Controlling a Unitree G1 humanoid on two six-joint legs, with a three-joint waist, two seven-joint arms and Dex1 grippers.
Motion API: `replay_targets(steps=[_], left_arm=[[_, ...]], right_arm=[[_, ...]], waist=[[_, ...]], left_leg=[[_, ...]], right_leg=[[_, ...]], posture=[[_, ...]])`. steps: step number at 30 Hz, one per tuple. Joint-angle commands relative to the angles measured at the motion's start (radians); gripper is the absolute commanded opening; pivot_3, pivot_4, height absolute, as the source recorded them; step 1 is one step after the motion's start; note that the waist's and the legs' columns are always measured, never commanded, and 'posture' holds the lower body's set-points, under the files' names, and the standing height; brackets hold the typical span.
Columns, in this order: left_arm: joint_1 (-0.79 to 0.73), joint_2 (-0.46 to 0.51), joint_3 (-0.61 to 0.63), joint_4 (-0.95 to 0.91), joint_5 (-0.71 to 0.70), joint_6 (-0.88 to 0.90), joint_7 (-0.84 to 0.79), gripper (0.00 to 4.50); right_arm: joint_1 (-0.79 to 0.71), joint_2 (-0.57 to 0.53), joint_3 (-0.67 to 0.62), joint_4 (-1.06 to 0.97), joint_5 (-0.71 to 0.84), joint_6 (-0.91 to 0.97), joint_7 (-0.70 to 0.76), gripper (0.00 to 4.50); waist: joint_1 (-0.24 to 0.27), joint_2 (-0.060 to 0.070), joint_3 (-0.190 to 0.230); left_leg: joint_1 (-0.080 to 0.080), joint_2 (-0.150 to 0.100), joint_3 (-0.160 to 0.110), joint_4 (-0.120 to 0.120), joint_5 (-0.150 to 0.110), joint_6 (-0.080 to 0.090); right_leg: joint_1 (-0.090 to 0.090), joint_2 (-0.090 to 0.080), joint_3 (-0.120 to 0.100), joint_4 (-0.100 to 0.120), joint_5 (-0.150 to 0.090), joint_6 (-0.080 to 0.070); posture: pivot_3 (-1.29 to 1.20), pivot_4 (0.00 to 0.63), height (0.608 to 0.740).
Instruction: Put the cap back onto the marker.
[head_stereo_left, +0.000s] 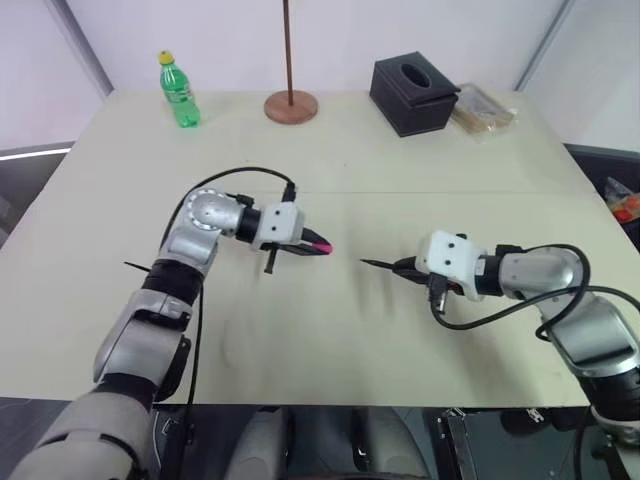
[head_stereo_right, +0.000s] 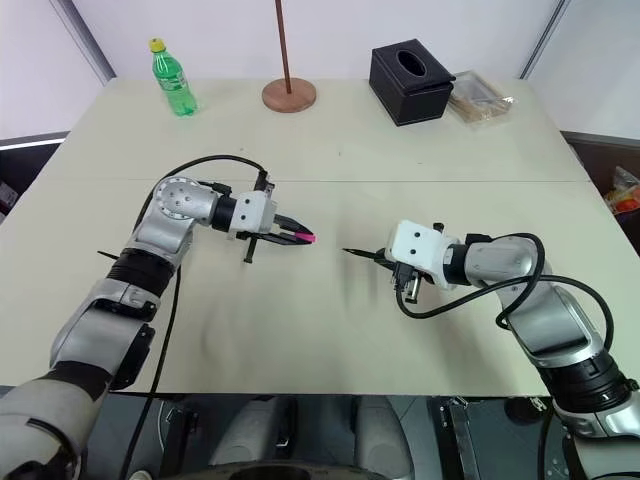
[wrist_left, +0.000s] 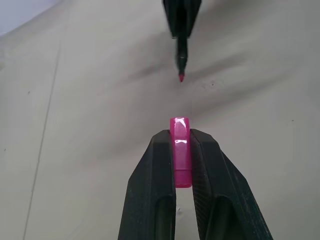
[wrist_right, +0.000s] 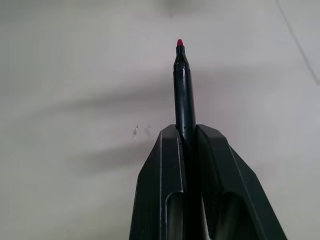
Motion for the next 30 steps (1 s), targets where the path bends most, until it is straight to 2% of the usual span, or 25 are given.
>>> replay_targets(steps=[1, 30], left_arm=[[-0.036, -0.014, -0.002, 0.009, 0.002, -0.052, 0.001, 0.00], [-0.039, -0.041, -0.026, 0.043, 0.040, -0.059, 0.008, 0.00]], right_arm=[[-0.033, 0.005, 0.004, -0.036, -0.001, 0.019, -0.010, 0.04], [-0.115, 0.014, 0.035, -0.057, 0.008, 0.066, -0.010, 0.04]], waist=[[0.000, 0.000, 0.000], [-0.001, 0.000, 0.000]], left_leg=[[0.000, 0.000, 0.000, 0.000, 0.000, 0.000], [0.000, 0.000, 0.000, 0.000, 0.000, 0.000]], right_leg=[[0.000, 0.000, 0.000, 0.000, 0.000, 0.000], [0.000, 0.000, 0.000, 0.000, 0.000, 0.000]], posture=[[0.00, 0.150, 0.740], [0.00, 0.150, 0.740]])
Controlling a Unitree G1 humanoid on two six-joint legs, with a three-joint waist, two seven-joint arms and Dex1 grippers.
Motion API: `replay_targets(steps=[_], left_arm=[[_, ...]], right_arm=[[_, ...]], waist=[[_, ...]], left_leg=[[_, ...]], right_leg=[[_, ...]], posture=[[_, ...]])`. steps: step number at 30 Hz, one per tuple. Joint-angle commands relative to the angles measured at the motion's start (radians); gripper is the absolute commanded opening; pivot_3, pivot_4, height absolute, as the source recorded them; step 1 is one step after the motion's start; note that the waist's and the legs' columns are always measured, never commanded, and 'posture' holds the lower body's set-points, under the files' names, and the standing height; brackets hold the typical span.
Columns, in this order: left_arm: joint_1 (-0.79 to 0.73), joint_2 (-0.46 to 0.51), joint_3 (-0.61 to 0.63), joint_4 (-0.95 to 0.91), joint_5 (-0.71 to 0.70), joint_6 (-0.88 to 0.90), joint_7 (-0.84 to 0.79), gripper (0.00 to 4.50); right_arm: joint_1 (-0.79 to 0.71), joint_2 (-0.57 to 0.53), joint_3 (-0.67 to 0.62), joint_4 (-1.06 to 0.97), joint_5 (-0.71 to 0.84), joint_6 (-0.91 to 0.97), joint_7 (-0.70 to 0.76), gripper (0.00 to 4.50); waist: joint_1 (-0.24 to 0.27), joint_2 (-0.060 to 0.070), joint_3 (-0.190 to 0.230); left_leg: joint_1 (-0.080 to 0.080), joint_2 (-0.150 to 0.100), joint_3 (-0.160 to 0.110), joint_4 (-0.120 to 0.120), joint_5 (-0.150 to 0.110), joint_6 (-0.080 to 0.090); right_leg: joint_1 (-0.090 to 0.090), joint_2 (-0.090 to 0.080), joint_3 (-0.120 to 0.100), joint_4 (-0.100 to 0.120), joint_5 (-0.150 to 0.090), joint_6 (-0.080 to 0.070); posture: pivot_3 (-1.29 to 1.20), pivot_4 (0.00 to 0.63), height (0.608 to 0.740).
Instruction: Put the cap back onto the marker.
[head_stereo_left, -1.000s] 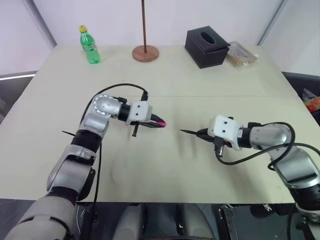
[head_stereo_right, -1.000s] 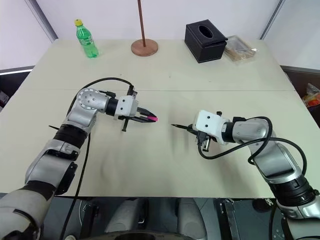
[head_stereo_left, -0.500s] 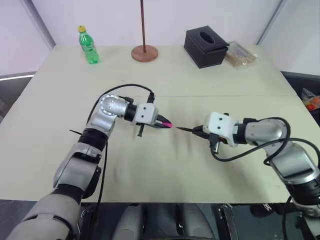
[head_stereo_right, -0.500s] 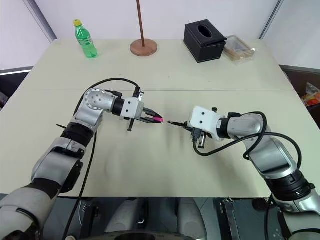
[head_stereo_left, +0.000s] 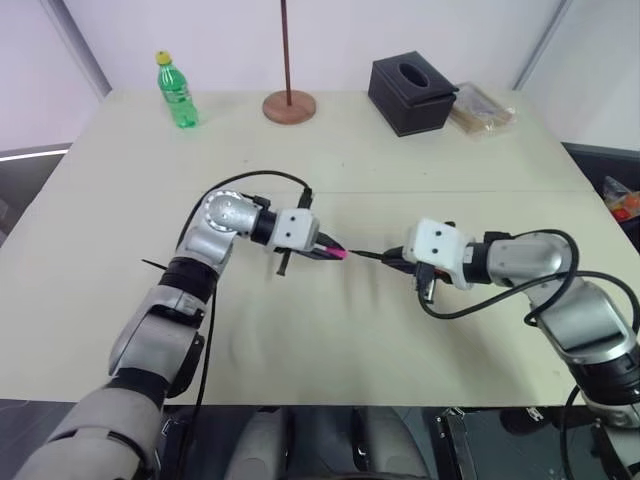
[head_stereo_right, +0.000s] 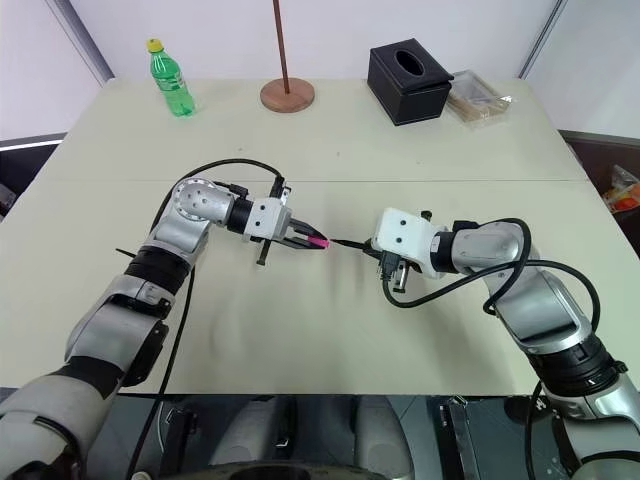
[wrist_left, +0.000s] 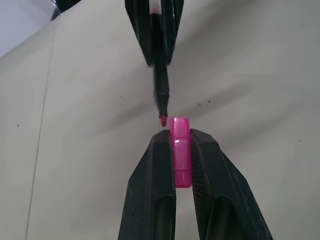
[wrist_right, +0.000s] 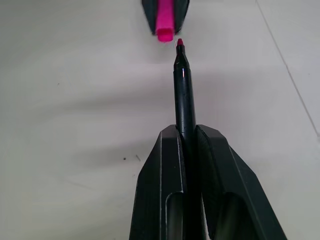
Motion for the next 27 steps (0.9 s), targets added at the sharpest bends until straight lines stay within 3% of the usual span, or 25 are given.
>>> replay_targets(steps=[1, 27], left_arm=[[-0.021, 0.008, -0.002, 0.007, 0.017, -0.010, 0.016, 0.00], [-0.031, 0.012, 0.018, 0.003, -0.003, 0.008, 0.046, 0.00]], right_arm=[[-0.021, 0.000, -0.011, -0.041, 0.007, 0.001, -0.005, 0.04], [-0.009, 0.006, 0.001, -0.042, 0.000, -0.008, -0.015, 0.04]], waist=[[0.000, 0.000, 0.000], [0.000, 0.000, 0.000]], left_leg=[[0.000, 0.000, 0.000, 0.000, 0.000, 0.000], [0.000, 0.000, 0.000, 0.000, 0.000, 0.000]], right_leg=[[0.000, 0.000, 0.000, 0.000, 0.000, 0.000], [0.000, 0.000, 0.000, 0.000, 0.000, 0.000]], posture=[[0.00, 0.150, 0.740], [0.00, 0.150, 0.740]])
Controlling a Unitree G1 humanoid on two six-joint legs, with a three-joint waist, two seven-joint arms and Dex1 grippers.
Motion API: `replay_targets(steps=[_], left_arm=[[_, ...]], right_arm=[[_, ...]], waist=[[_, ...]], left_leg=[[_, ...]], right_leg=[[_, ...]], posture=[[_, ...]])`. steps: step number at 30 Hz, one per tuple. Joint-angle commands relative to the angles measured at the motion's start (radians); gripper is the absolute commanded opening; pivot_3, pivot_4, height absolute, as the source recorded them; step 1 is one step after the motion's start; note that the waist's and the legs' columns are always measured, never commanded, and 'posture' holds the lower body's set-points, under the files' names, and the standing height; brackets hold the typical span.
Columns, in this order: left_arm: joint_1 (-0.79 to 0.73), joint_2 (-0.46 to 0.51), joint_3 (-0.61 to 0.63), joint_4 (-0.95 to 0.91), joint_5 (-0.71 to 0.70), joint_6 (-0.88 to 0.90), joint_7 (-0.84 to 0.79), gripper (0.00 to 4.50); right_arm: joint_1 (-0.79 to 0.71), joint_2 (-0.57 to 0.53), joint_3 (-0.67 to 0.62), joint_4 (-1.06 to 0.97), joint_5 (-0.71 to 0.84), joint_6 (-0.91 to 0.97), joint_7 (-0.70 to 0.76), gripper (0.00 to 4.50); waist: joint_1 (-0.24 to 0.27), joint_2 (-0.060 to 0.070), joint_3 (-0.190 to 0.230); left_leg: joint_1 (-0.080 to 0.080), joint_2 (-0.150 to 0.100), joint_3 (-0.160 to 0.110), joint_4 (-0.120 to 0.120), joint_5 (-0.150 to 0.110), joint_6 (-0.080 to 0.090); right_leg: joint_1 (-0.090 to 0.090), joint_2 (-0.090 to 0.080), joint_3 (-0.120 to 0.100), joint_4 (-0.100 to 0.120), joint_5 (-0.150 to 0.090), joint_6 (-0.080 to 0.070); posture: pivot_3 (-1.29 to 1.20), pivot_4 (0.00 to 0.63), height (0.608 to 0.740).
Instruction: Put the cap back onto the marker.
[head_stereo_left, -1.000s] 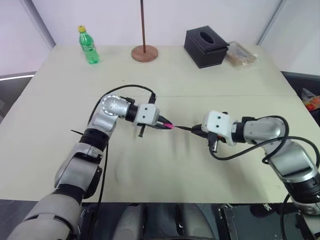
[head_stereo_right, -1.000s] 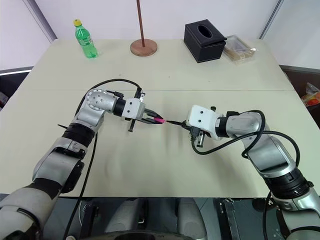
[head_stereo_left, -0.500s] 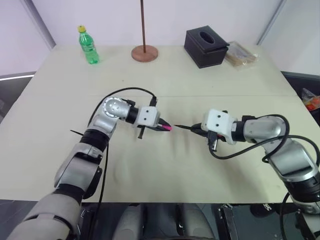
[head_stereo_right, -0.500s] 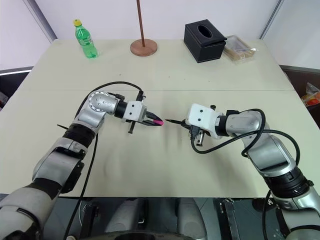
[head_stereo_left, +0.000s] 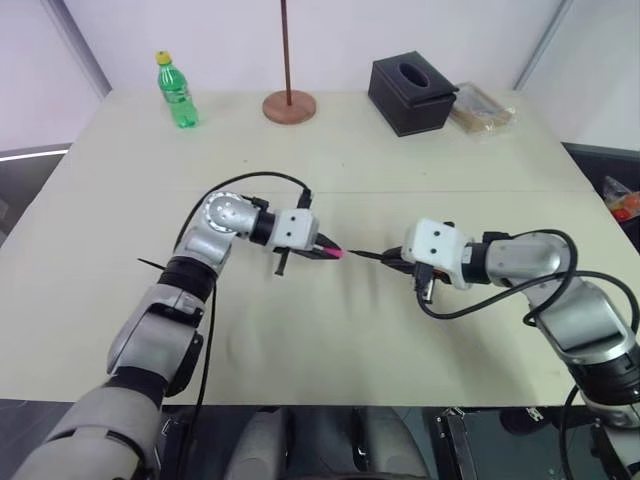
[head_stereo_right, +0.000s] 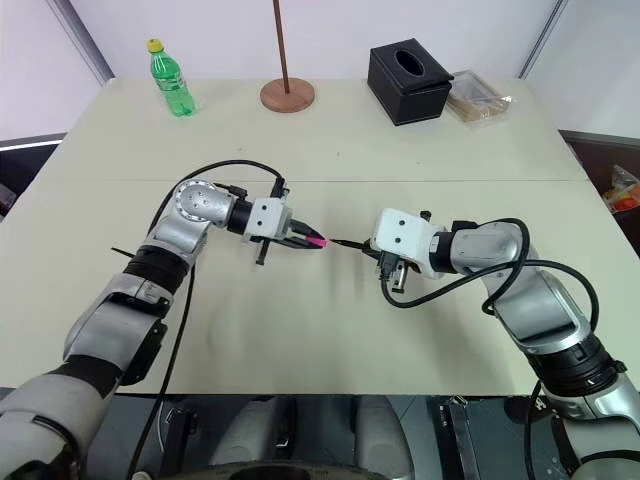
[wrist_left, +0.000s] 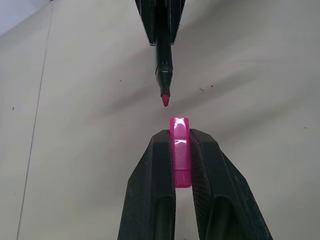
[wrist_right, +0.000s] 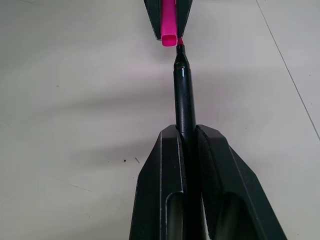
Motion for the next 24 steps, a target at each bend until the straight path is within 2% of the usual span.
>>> replay_targets(steps=[1, 24], left_arm=[[-0.025, 0.002, 0.024, -0.023, -0.017, -0.003, 0.016, 0.00], [-0.028, -0.013, 0.026, -0.034, -0.031, 0.011, 0.028, 0.00]], right_arm=[[-0.010, 0.005, -0.005, -0.040, 0.001, -0.017, -0.007, 0.04], [-0.011, 0.009, -0.005, -0.035, 0.000, -0.016, -0.009, 0.04]], waist=[[0.000, 0.000, 0.000], [0.000, 0.000, 0.000]], left_leg=[[0.000, 0.000, 0.000, 0.000, 0.000, 0.000], [0.000, 0.000, 0.000, 0.000, 0.000, 0.000]], right_leg=[[0.000, 0.000, 0.000, 0.000, 0.000, 0.000], [0.000, 0.000, 0.000, 0.000, 0.000, 0.000]], posture=[[0.00, 0.150, 0.740], [0.00, 0.150, 0.740]])
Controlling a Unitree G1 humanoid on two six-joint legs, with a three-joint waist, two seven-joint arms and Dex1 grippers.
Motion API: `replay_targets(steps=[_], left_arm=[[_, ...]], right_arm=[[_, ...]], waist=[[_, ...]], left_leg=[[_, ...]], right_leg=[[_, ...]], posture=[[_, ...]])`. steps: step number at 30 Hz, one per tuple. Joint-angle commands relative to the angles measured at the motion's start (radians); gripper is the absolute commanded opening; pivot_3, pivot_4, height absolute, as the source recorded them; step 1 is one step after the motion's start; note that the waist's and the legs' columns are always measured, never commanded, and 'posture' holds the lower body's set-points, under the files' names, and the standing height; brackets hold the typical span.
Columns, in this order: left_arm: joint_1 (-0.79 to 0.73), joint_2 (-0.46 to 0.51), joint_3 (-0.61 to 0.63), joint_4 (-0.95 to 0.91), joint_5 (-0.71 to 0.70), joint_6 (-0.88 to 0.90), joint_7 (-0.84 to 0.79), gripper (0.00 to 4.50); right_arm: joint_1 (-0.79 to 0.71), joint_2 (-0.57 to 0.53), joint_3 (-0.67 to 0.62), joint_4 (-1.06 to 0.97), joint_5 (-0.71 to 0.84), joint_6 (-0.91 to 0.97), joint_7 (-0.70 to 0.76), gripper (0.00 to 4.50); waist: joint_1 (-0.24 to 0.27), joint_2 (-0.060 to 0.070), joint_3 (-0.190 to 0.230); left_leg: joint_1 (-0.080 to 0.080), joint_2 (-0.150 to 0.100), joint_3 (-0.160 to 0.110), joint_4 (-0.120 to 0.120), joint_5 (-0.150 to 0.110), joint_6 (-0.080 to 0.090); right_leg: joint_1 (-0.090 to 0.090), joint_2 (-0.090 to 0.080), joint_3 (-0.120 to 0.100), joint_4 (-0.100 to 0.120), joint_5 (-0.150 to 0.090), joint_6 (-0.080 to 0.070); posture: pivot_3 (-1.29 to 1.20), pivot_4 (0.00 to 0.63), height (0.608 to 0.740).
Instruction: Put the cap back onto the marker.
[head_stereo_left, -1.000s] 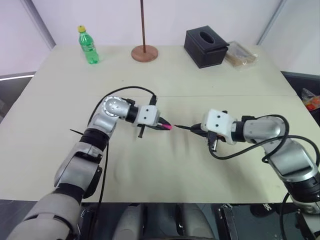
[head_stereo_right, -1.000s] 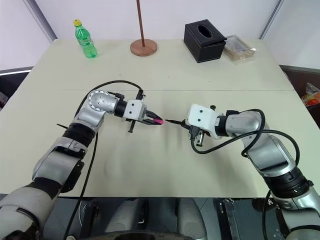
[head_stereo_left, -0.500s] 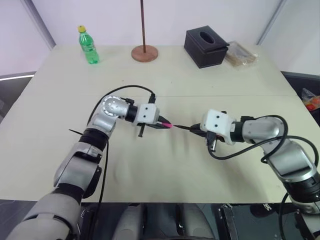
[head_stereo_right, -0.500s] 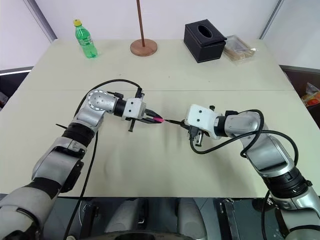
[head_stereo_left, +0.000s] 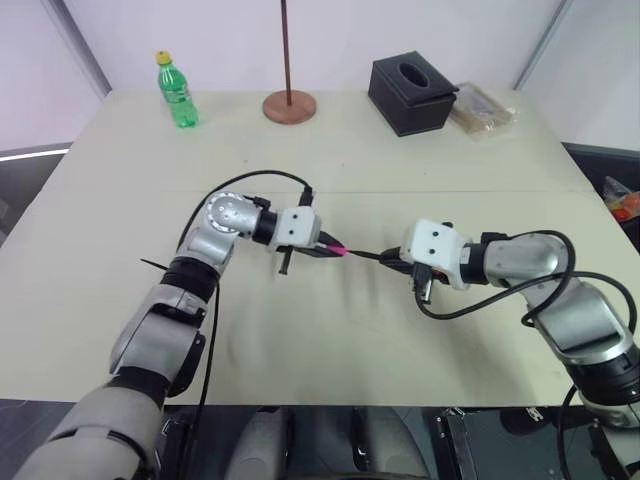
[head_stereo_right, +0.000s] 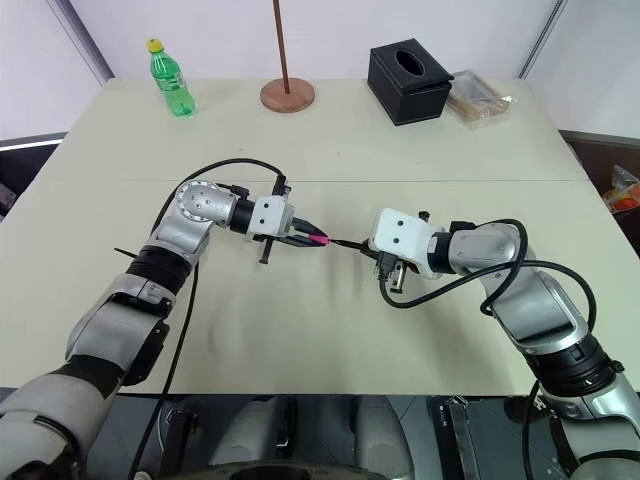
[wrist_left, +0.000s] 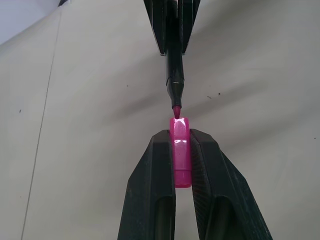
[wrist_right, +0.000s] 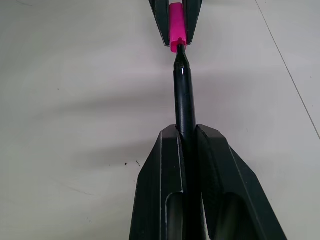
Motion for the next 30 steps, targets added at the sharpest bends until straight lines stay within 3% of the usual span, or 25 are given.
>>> replay_targets(steps=[1, 30], left_arm=[[-0.028, 0.000, 0.025, -0.035, -0.023, 0.003, 0.008, 0.00], [-0.014, 0.004, 0.019, -0.065, -0.035, 0.022, -0.001, 0.00]], right_arm=[[-0.011, 0.002, -0.008, -0.036, 0.000, -0.016, -0.006, 0.04], [-0.009, -0.001, -0.005, -0.040, -0.002, -0.017, -0.006, 0.04]], waist=[[0.000, 0.000, 0.000], [0.000, 0.000, 0.000]], left_leg=[[0.000, 0.000, 0.000, 0.000, 0.000, 0.000], [0.000, 0.000, 0.000, 0.000, 0.000, 0.000]], right_leg=[[0.000, 0.000, 0.000, 0.000, 0.000, 0.000], [0.000, 0.000, 0.000, 0.000, 0.000, 0.000]], posture=[[0.00, 0.150, 0.740], [0.00, 0.150, 0.740]])
